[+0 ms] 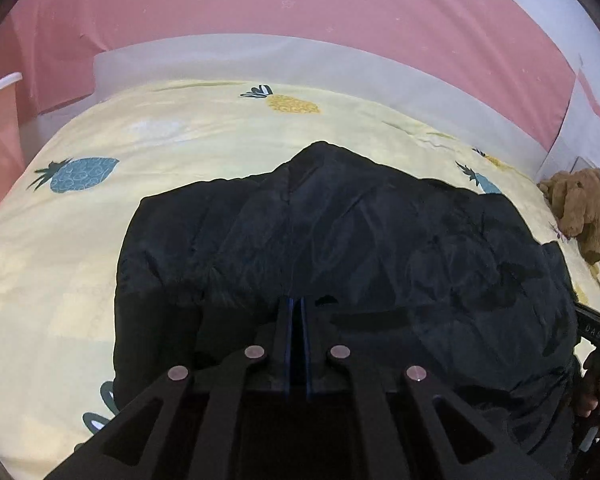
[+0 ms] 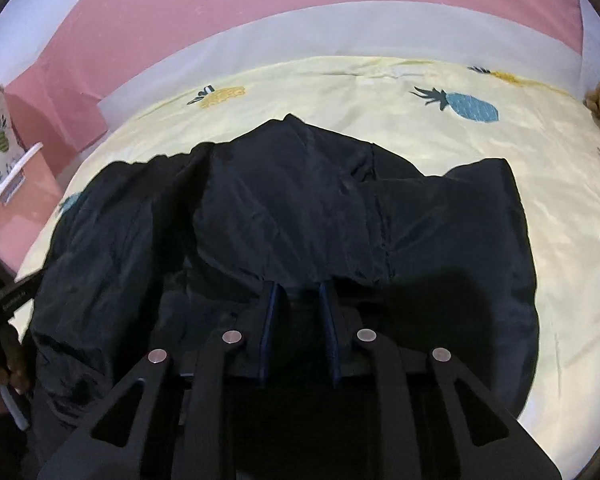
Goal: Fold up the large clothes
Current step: 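Press the folded hem flat onto the jacket with both tools, then open both tools and lift them off the folded jacket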
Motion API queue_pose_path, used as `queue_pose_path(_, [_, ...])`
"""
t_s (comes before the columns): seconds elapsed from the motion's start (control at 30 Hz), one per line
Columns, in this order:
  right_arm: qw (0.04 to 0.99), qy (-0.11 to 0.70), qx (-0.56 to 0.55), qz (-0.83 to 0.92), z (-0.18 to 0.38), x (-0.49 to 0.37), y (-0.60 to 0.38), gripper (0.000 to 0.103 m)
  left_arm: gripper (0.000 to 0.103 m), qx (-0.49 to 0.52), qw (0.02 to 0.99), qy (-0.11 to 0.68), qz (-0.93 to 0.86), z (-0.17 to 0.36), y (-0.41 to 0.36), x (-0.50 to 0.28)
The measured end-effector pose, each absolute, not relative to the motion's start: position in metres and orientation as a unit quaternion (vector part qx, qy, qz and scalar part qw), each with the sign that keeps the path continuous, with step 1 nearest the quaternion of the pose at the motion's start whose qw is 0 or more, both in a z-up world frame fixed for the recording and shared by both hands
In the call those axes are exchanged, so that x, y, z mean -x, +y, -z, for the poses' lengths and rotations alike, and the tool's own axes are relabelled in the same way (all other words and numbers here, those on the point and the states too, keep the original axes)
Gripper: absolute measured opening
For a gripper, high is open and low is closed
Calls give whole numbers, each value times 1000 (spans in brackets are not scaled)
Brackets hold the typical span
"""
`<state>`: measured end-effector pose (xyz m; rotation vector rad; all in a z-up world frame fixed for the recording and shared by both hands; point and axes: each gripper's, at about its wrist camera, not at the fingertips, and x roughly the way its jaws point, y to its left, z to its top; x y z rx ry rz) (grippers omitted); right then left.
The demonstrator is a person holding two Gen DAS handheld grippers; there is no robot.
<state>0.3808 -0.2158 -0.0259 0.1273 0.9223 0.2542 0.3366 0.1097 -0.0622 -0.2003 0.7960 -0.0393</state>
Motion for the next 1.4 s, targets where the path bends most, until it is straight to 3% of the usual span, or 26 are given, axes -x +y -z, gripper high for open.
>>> queue_pose_path(0.17, [901,399,-63,-160,-17,-336,-204,23,5,107,927,356,50,26,106,-303])
queue_pose_path(0.27, [890,406,-62,-199,-13,-312,-184,23,5,109,929,340,100,17,84,-274])
queue_pose_path(0.5, [854,473,-44,-213,55,-319,-154,23,5,71,899,417,112,82,44,-283])
queue_pose_path(0.9, [860,466,-38,-204,50,-313,-151,23,5,58,905,411,91,79,35,-288])
queue_pose_path(1.0, [873,443,-47,-199,25,-292,-163,32,5,54,912,397,86,56,30,-265])
queue_pose_path(1.27, [896,396,-20,-201,-20,-199,-194,42,5,45,927,365,75,14,24,-177])
queue_pose_path(1.4, [902,387,-18,-192,-24,-152,-212,46,13,58,928,361,66,12,30,-132])
